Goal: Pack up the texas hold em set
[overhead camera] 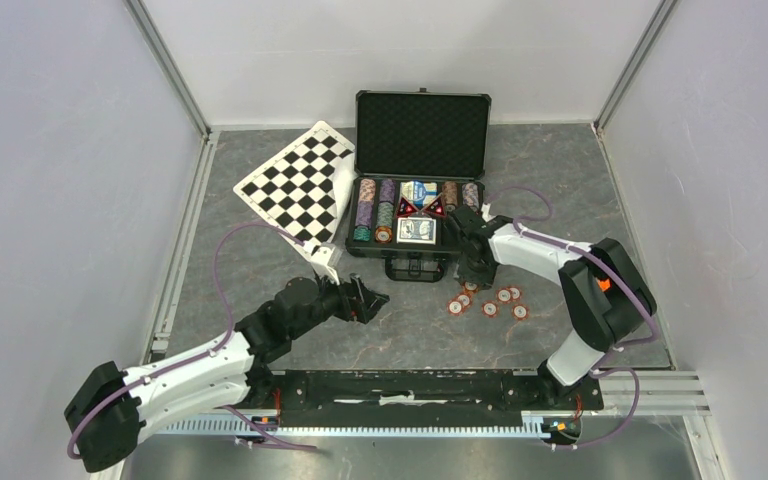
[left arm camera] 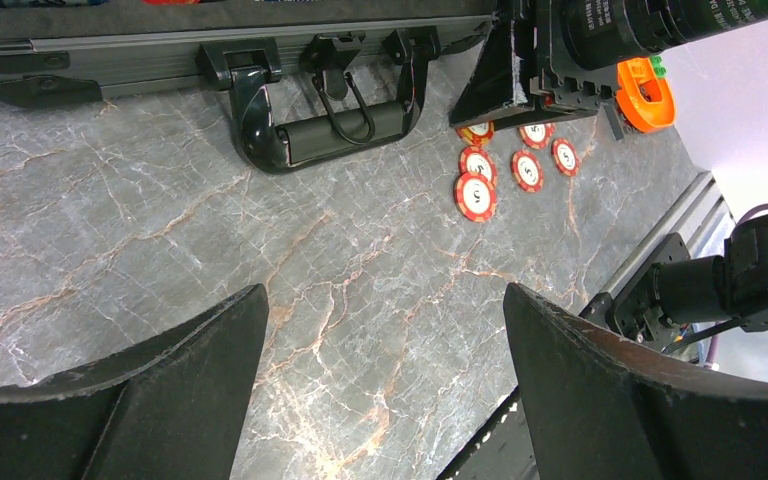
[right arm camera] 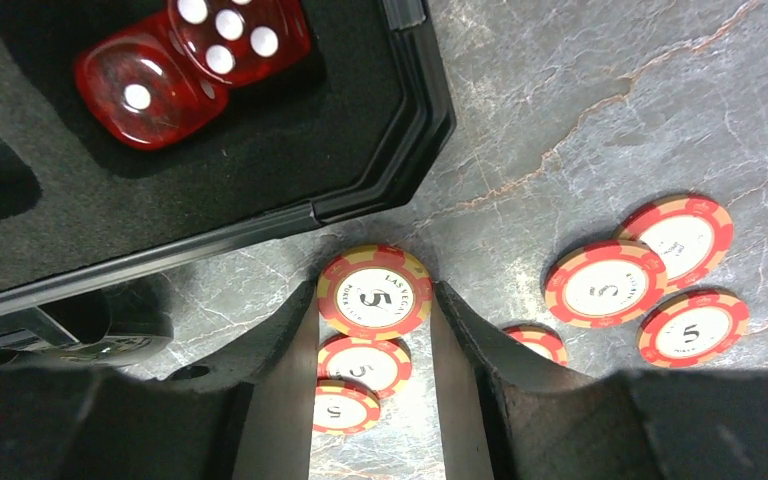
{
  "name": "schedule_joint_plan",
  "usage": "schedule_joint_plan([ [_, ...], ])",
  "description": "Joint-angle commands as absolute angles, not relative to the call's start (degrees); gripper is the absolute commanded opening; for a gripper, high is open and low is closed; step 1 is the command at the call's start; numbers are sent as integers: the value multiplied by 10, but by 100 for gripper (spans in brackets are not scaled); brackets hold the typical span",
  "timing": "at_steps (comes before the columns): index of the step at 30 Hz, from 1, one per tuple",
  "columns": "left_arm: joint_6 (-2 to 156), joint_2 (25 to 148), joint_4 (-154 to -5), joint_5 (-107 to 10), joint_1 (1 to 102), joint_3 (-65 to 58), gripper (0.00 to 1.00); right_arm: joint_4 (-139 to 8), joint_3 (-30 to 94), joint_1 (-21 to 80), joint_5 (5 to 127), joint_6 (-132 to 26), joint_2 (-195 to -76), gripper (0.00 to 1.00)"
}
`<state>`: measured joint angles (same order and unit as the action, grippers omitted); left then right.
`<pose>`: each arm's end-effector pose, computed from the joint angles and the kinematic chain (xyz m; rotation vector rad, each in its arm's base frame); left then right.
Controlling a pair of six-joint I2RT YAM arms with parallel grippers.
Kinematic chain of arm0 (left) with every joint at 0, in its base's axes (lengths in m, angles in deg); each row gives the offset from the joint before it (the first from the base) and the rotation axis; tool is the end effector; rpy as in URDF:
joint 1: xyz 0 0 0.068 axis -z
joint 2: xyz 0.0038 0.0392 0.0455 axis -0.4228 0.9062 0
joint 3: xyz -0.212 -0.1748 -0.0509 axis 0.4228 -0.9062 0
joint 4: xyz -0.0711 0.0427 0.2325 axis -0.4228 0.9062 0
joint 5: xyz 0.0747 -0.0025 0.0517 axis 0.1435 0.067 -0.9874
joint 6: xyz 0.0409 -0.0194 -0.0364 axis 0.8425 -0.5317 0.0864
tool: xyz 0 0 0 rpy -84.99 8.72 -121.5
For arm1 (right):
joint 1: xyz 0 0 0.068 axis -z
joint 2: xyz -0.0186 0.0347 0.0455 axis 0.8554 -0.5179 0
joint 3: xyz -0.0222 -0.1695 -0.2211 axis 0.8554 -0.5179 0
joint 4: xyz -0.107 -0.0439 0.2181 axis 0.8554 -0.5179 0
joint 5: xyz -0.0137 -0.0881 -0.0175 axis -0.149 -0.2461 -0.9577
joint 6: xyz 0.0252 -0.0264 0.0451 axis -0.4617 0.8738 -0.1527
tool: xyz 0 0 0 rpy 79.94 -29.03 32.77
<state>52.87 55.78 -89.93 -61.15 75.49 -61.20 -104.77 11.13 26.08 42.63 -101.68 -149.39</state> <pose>0.1083 -0.1264 0.2051 0.1983 1.9905 -0.9430 0.2390 0.1406 0.1704 0.5883 2.7650 -0.0968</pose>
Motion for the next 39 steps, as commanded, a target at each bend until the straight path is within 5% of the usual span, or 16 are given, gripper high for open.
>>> schedule_joint_plan([
  [1, 548, 552, -911, -608, 752, -614, 94, -1093, 112, 260, 407, -1003, -1481, 38],
  [12, 549, 557, -912, -611, 750, -614, 94, -1113, 120, 242, 415, -965, -1411, 38],
  [39, 549, 589, -931, -598, 749, -610, 93, -1017, 58, 198, 454, -945, -1452, 39],
])
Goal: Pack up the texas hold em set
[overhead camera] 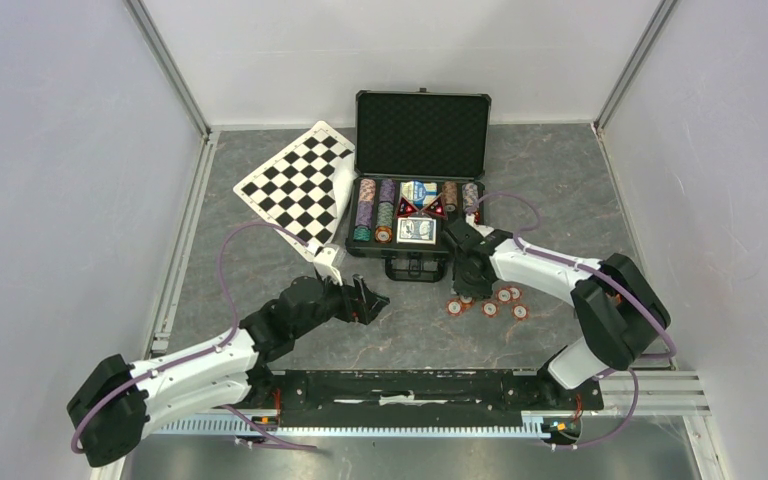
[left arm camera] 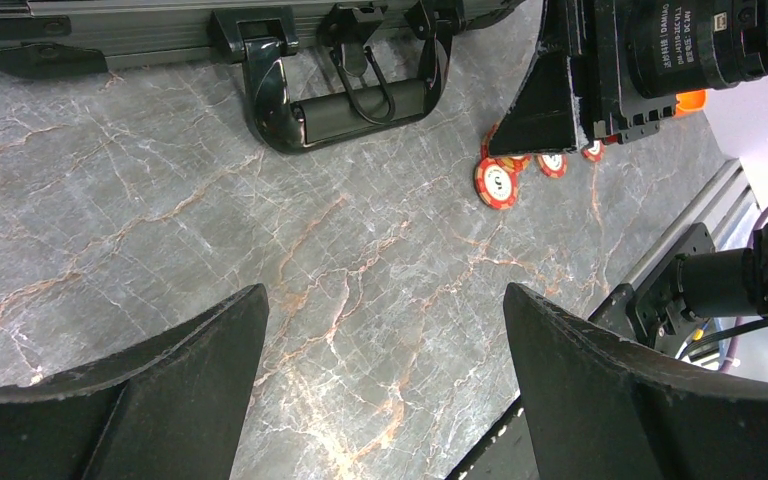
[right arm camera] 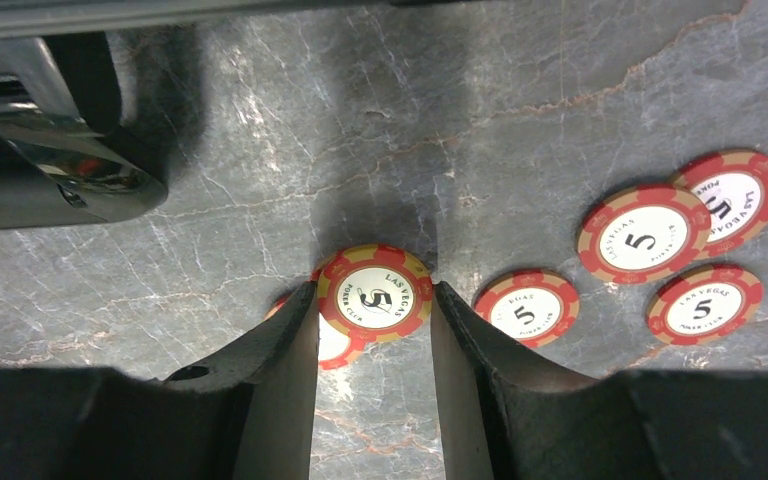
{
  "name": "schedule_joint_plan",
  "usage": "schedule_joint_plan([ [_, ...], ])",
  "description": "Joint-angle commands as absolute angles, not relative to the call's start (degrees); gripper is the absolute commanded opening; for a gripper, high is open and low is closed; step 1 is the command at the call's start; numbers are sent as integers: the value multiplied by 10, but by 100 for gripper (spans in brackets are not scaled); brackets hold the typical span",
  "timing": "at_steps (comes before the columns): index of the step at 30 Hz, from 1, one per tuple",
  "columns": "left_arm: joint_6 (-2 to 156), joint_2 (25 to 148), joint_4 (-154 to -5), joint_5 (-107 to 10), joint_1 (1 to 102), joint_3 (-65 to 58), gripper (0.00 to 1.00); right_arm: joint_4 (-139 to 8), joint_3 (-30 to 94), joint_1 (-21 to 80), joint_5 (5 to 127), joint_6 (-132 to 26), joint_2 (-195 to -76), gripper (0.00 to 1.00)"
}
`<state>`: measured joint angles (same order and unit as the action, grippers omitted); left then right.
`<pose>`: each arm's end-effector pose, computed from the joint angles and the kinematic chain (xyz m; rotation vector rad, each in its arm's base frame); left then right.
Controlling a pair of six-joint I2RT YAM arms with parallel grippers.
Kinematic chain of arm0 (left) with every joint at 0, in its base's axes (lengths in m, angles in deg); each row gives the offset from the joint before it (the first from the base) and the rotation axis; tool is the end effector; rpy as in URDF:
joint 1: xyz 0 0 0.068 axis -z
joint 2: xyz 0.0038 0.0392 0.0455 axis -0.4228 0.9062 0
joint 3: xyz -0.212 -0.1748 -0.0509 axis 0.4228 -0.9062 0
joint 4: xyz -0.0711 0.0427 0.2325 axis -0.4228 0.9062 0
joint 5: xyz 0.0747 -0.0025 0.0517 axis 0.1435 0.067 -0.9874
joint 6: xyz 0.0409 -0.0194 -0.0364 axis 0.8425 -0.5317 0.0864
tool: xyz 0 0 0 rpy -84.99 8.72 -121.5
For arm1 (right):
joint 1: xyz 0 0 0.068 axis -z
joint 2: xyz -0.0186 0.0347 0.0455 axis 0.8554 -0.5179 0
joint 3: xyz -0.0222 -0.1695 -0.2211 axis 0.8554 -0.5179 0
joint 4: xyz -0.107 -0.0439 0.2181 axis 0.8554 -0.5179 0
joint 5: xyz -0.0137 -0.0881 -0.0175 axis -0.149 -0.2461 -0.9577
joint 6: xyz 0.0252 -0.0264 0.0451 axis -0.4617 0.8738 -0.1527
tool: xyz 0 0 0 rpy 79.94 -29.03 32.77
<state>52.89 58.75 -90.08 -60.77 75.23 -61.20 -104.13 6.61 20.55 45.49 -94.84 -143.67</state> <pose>0.1117 -0.1297 0.1977 0.2064 2.0392 -0.9167 0.2064 0.1514 0.1760 0.2869 2.8255 -0.0184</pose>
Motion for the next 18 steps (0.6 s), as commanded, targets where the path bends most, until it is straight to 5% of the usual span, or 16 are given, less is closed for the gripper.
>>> schedule_joint_plan([
  [1, 549, 589, -932, -598, 749, -610, 94, -1018, 58, 196, 454, -946, -1452, 39],
  [18, 553, 603, -937, -590, 749, -608, 93, -1046, 74, 177, 447, -945, -1413, 39],
])
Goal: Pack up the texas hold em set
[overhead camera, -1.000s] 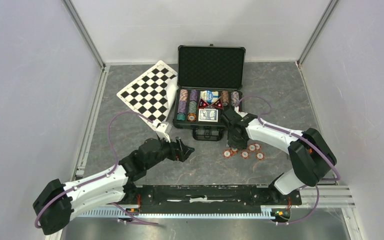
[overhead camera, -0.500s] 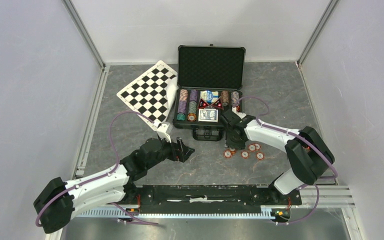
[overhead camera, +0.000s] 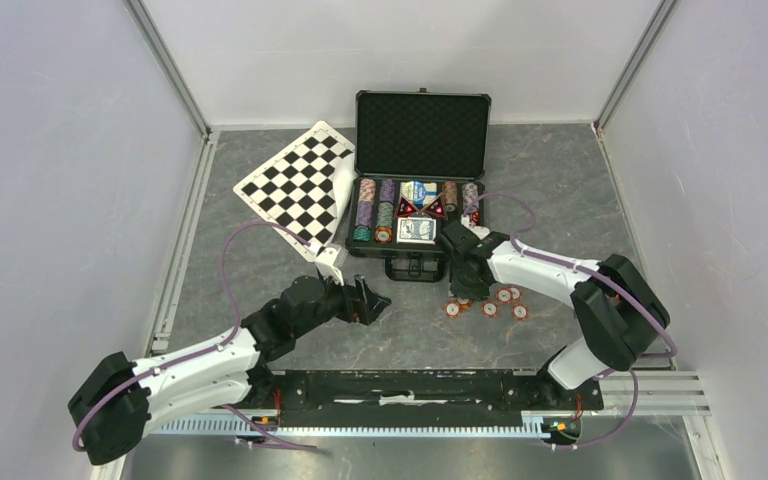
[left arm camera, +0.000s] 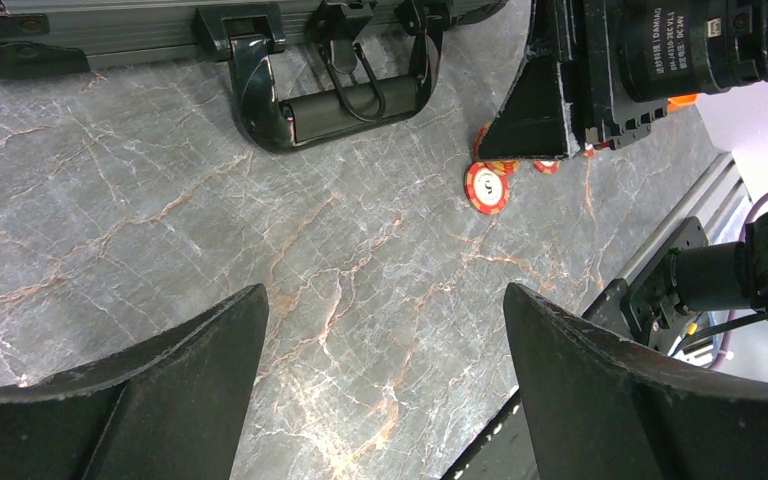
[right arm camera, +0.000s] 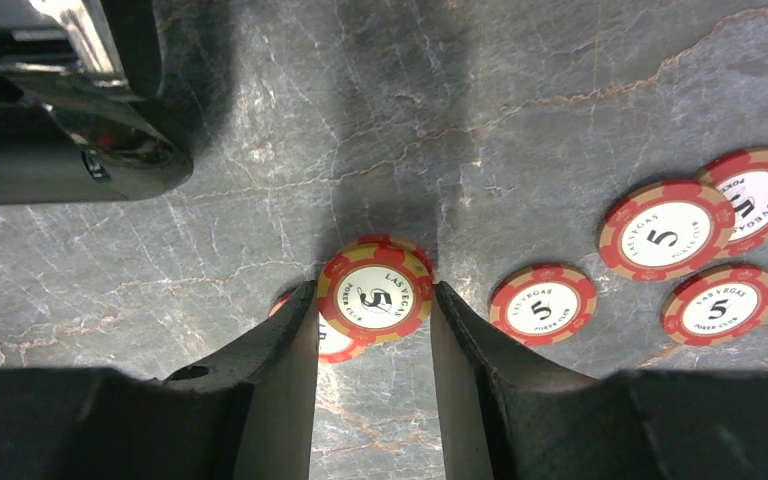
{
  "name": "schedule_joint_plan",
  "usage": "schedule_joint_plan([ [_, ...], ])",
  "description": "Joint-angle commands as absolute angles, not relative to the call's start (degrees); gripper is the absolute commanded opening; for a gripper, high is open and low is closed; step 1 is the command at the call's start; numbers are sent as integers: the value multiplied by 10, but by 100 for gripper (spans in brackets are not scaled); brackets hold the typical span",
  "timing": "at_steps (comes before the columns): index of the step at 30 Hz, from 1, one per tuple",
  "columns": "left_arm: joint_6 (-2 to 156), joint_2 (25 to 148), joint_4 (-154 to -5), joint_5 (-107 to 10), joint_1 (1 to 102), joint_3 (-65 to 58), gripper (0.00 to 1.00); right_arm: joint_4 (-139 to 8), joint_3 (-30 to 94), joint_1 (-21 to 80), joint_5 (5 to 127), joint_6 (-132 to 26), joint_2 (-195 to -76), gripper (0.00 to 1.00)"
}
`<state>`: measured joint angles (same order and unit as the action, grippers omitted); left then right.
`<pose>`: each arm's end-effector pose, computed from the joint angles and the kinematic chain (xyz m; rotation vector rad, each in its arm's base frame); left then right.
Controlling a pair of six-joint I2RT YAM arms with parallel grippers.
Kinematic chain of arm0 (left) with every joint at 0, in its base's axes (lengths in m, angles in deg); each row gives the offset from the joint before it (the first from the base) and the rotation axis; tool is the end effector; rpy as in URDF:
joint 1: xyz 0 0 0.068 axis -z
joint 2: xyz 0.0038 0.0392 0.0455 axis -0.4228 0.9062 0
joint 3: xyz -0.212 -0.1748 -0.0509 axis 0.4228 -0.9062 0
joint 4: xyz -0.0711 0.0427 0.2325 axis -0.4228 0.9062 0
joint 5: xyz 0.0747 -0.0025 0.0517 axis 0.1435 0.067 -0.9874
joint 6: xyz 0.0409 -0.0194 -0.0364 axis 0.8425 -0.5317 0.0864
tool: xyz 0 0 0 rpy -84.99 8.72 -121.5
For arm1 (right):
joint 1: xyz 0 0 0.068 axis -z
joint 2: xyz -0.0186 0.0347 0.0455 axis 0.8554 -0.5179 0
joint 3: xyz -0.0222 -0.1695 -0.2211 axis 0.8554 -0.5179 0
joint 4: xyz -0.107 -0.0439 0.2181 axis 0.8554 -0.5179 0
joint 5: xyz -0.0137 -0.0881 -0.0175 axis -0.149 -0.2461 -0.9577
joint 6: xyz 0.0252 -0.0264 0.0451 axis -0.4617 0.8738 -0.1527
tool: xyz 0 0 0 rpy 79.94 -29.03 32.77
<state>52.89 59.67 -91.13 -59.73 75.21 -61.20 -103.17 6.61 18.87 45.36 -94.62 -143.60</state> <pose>0.1125 -0.1318 0.1972 0.2190 2.0406 -0.9338 0.2033 0.1584 0.1767 0.2420 2.8153 0.0027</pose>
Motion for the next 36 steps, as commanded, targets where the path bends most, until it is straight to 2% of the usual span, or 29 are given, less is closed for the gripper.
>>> schedule_joint_plan([
  [1, 552, 605, -939, -589, 749, -607, 93, -1045, 74, 171, 449, -946, -1411, 39],
  [8, 553, 603, -942, -590, 749, -608, 93, -1048, 82, 133, 445, -955, -1425, 40],
  [15, 554, 604, -943, -590, 749, -608, 93, -1044, 91, 115, 438, -955, -1457, 46],
  [18, 554, 604, -943, -591, 749, -608, 93, -1061, 99, 110, 428, -964, -1466, 53],
  [26, 555, 605, -943, -590, 749, -608, 93, -1049, 96, 110, 433, -967, -1455, 60],
  [27, 555, 605, -943, -589, 749, -608, 93, -1049, 96, 111, 434, -967, -1452, 64],
  [34, 554, 608, -948, -585, 749, -608, 93, -1055, 95, 106, 446, -1004, -1442, 68],
  [36, 554, 610, -950, -583, 749, -608, 93, -1055, 97, 100, 435, -1025, -1434, 77],
])
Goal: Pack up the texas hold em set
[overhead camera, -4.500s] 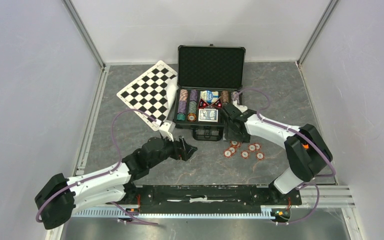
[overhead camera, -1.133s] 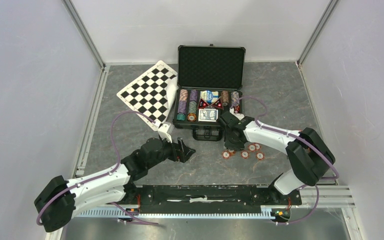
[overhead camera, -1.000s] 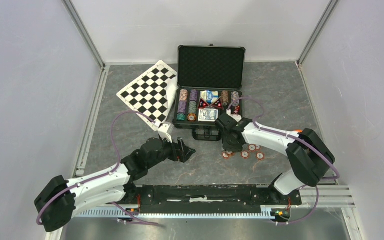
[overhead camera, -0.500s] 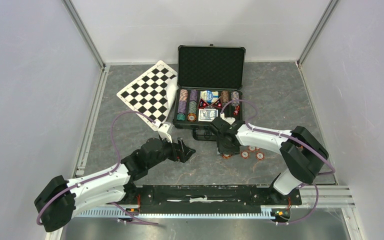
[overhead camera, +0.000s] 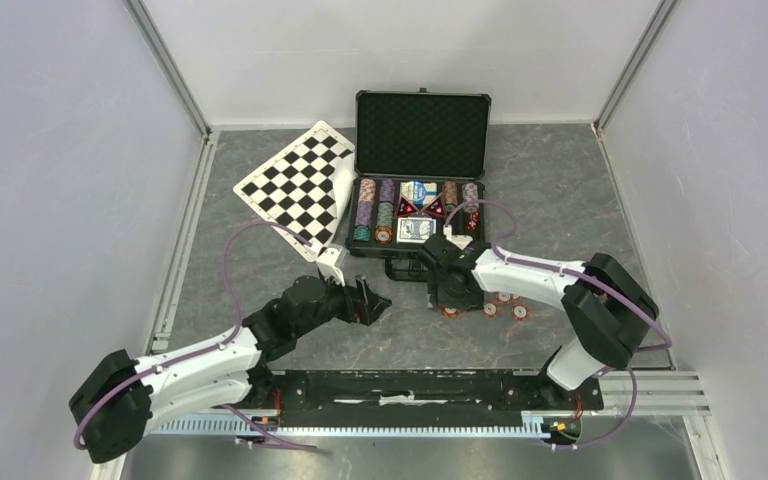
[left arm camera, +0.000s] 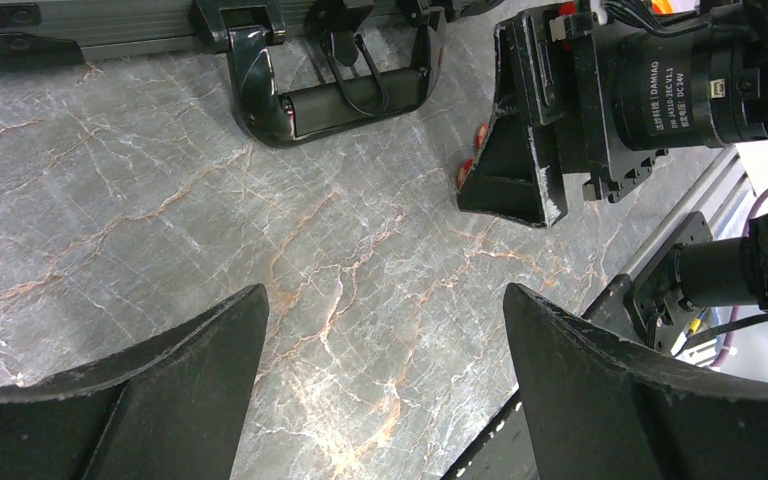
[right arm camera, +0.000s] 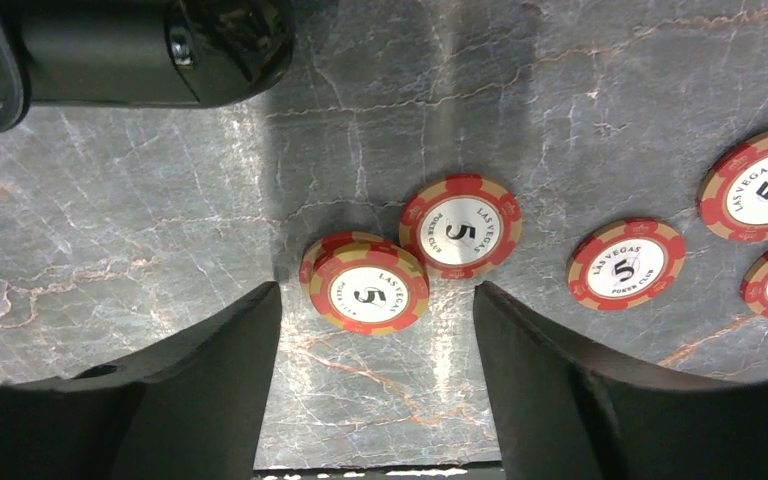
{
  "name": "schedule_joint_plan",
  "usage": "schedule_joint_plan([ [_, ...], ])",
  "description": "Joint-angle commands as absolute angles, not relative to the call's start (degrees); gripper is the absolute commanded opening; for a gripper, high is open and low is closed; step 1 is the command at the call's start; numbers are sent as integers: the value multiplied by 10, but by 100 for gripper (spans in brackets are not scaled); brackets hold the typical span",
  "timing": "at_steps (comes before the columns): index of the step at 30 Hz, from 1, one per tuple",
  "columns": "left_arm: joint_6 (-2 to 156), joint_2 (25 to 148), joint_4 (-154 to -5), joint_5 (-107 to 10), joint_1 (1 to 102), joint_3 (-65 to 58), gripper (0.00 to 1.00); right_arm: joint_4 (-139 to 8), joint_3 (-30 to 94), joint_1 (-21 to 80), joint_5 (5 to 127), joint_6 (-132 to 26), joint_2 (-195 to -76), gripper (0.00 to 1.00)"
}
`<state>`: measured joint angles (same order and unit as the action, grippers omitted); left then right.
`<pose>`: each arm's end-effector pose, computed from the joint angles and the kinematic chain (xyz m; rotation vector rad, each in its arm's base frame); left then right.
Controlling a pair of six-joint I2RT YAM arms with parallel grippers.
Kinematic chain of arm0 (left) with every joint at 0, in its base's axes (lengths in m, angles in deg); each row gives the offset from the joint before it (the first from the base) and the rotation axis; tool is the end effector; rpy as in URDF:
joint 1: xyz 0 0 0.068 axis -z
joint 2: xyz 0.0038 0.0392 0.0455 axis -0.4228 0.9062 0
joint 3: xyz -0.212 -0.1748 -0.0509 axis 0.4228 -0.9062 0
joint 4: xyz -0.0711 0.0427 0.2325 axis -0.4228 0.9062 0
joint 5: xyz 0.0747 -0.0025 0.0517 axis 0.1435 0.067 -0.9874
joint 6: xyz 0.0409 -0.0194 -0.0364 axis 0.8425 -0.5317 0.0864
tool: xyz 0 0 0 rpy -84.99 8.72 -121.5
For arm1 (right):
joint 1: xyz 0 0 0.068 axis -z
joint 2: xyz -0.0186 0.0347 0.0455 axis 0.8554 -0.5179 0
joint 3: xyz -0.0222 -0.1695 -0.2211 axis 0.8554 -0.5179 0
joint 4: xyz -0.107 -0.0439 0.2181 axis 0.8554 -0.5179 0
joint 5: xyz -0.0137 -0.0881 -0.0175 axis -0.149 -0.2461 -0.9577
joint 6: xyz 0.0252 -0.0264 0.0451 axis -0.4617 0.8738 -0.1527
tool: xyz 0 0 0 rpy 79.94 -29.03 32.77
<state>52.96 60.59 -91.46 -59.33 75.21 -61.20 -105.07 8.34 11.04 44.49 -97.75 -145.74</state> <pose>0.1133 -0.1332 0.1953 0.2268 2.0516 -0.9332 0.1836 0.1878 0.1744 0.1228 2.8389 -0.0123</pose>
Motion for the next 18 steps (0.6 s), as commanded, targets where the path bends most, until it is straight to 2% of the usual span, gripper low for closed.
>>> schedule_joint_plan([
  [1, 553, 611, -951, -583, 749, -608, 93, -1050, 94, 96, 428, -1035, -1428, 78],
  [6, 553, 613, -954, -578, 749, -607, 93, -1043, 78, 93, 422, -1079, -1408, 76],
  [13, 551, 610, -955, -573, 749, -608, 93, -1086, 97, 85, 413, -1115, -1442, 77],
  [18, 550, 604, -956, -572, 749, -610, 93, -1059, 69, 84, 413, -1144, -1435, 78],
])
